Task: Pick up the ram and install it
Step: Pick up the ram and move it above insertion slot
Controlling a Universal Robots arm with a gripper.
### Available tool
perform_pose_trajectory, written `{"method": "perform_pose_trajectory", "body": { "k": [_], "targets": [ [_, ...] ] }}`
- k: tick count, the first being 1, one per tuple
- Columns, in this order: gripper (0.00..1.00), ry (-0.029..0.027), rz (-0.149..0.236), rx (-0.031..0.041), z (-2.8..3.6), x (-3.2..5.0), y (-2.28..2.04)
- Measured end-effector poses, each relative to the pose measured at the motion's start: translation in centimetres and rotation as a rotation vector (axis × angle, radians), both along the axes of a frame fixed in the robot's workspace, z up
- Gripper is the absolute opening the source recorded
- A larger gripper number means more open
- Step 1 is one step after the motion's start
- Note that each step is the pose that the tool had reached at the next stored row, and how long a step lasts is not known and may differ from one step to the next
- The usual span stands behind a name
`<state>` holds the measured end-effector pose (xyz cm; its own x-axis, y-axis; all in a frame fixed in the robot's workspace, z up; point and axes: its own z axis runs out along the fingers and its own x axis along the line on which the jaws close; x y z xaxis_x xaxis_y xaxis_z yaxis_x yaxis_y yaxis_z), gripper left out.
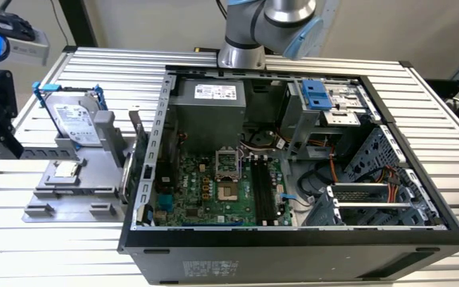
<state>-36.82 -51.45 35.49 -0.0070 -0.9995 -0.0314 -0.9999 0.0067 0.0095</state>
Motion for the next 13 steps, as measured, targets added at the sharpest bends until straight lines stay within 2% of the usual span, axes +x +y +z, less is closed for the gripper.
{"method": "perform_pose_trajectory", "body": {
  "k": [13],
  "targets": [
    [0.00, 0.0000, 0.000, 0.0000, 2.19, 0.01, -0.01]
  ]
}}
